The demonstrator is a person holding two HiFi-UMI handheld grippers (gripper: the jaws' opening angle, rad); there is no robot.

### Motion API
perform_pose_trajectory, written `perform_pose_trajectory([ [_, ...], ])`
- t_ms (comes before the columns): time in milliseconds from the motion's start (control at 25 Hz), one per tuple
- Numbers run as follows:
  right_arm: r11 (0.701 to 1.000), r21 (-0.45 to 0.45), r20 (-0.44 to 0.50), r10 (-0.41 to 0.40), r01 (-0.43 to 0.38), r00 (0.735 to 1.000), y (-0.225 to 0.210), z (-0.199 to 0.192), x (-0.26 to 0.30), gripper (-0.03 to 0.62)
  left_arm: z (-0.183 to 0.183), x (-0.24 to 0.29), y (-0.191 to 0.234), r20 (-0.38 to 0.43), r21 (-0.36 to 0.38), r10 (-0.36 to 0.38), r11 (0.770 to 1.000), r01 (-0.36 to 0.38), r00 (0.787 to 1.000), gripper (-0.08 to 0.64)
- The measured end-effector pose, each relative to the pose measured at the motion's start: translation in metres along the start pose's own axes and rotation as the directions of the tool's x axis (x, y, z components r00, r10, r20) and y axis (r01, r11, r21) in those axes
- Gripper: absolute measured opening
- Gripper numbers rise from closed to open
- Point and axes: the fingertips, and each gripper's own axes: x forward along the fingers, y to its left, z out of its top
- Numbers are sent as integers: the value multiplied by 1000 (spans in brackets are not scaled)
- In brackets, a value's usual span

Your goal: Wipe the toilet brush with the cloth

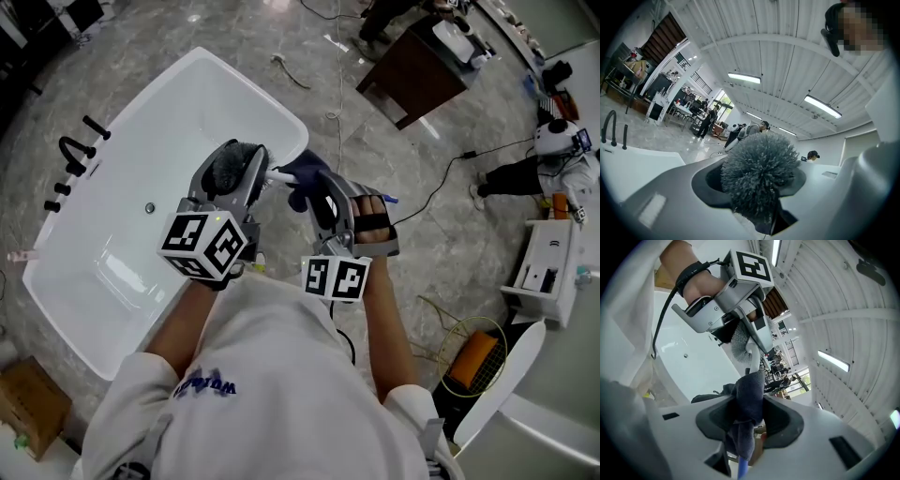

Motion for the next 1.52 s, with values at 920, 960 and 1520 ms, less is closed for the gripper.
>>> perform_pose_trajectory([
  [920,994,111,-150,-7,24,989,1,-73,-23,166,-7,-3,-3,-26,-15,-19,1000,19,999,202],
  [960,993,117,-157,-6,25,988,0,-78,-25,166,-8,-2,-5,-30,-15,-22,1000,22,999,202],
  [1520,986,161,-192,-14,46,981,-3,-94,-31,170,-19,7,-15,-60,-43,-65,997,62,996,202],
])
